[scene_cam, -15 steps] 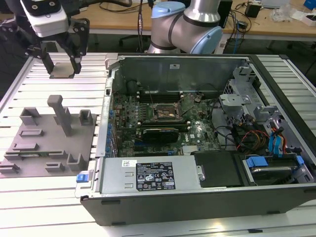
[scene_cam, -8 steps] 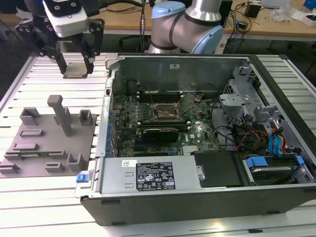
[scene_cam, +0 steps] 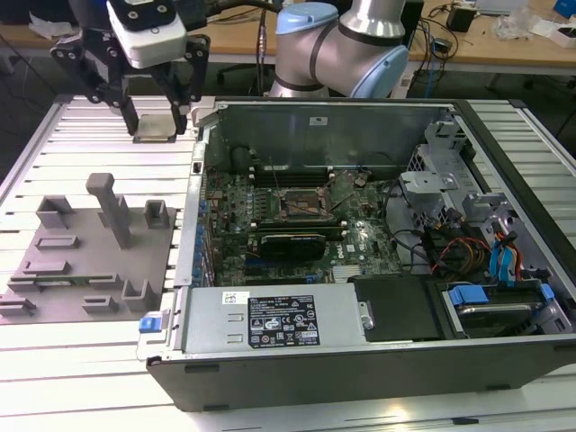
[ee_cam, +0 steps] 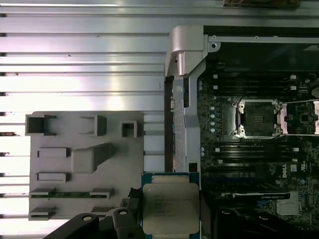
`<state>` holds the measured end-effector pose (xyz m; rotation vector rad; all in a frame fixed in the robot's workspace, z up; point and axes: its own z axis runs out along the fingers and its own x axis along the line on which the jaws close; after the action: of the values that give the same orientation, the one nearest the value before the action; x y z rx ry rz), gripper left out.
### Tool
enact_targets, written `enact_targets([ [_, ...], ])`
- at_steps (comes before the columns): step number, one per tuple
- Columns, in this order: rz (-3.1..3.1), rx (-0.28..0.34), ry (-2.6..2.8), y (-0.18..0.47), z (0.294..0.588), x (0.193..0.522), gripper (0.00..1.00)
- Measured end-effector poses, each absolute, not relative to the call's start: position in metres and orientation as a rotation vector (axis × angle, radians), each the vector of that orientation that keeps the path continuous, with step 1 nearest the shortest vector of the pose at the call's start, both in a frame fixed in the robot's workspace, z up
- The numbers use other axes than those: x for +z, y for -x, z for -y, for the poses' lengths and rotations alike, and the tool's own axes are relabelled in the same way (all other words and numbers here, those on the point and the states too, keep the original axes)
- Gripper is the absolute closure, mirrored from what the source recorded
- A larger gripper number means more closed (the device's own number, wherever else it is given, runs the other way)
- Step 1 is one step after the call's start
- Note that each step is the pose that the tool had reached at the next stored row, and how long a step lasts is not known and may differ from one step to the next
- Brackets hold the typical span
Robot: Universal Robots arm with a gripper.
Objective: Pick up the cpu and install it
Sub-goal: 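Pick up the cpu and move it towards the insertion slot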
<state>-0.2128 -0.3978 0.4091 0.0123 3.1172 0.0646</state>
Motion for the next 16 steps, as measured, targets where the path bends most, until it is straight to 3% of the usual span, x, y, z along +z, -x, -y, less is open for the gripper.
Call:
enact_targets([
  [16, -3.117, 0.065, -0.012, 0.147, 0.398, 0.409, 0.45],
])
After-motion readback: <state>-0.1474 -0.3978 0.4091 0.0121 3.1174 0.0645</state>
